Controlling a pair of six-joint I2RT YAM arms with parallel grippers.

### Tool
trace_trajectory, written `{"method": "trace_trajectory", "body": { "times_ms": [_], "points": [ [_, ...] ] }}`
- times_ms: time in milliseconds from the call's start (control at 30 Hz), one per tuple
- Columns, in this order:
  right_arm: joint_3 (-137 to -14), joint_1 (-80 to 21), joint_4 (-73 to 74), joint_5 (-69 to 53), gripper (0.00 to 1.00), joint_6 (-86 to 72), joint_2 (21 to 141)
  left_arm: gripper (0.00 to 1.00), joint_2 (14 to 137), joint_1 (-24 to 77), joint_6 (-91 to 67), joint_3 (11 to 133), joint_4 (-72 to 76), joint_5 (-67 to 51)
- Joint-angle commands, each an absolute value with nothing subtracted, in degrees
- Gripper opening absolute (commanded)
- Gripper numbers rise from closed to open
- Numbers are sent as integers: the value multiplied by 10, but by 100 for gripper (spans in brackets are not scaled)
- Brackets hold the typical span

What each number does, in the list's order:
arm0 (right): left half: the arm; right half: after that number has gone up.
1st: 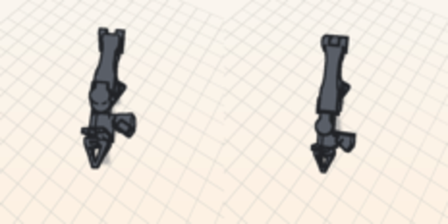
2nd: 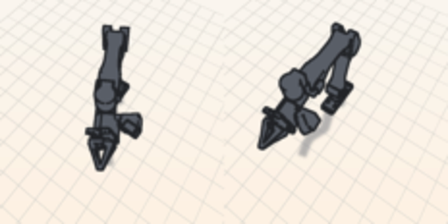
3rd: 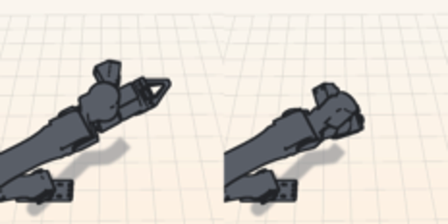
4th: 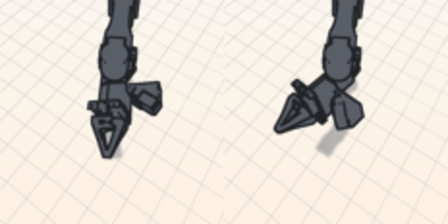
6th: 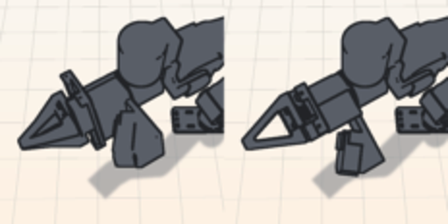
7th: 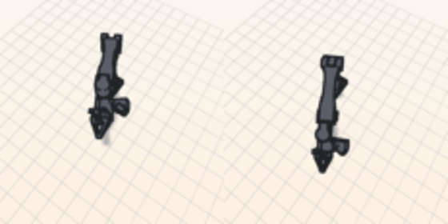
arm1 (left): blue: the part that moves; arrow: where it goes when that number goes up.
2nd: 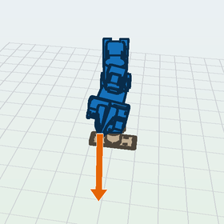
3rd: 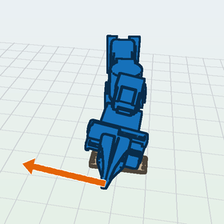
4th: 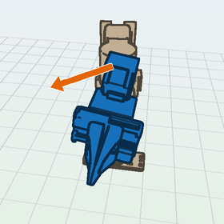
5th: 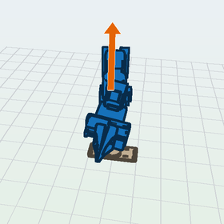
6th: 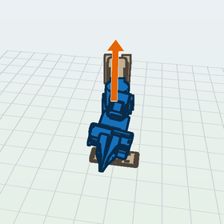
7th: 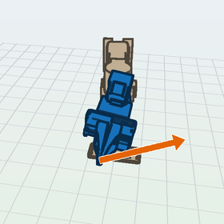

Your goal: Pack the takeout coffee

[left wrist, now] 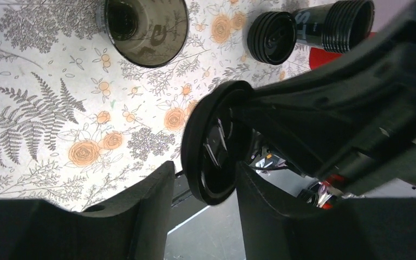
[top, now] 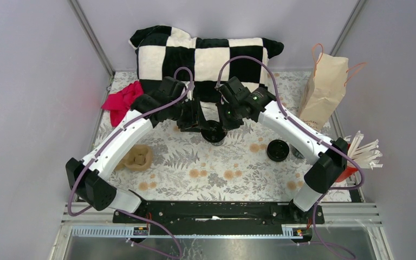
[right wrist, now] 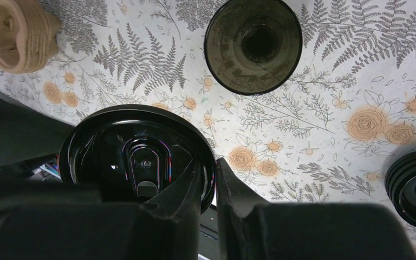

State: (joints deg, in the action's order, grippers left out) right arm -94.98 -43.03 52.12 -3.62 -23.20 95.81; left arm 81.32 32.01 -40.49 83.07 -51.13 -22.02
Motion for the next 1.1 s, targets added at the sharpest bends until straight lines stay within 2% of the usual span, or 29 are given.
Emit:
{"method": "trace_trajectory", "body": {
  "times_ms": [0, 200, 367, 400, 500, 600, 667, 733, 833, 867, 933, 1000, 1067],
  "points": [
    [-995, -441, 551, -10, 13, -231, 966, 45, 830, 325, -400, 840, -521, -192],
    [-1018, -455, 572, 15, 13, -222, 978, 33, 854, 330, -390, 868, -544, -166],
    [-1033, -462, 588, 20, 17, -223, 980, 17, 852, 331, -391, 874, -546, -164],
    [-1037, -462, 592, 16, 21, -227, 978, 14, 849, 331, -392, 874, -545, -167],
    [-1051, -461, 595, -11, 40, -235, 963, 6, 843, 328, -393, 873, -536, -195],
    [-1087, -437, 616, -60, 63, -249, 944, 4, 838, 305, -411, 871, -519, -267],
    [-1093, -395, 604, -118, 74, -271, 913, 4, 821, 270, -447, 854, -486, -339],
    [-1061, -344, 544, -206, 86, -297, 849, 4, 792, 229, -528, 814, -405, -425],
    [-952, -290, 371, -351, 99, -368, 761, 6, 732, 186, -764, 701, -118, -539],
    [-917, -285, 303, -381, 99, -403, 740, 7, 717, 181, -873, 644, 61, -544],
    [-852, -284, 130, -422, 100, -502, 715, 11, 700, 178, -1068, 576, 310, -517],
    [-802, -283, -37, -431, 100, -613, 708, 11, 706, 180, -1178, 555, 441, -485],
    [-792, -286, -141, -428, 100, -655, 720, 11, 711, 180, -1211, 568, 468, -471]
  ]
}}
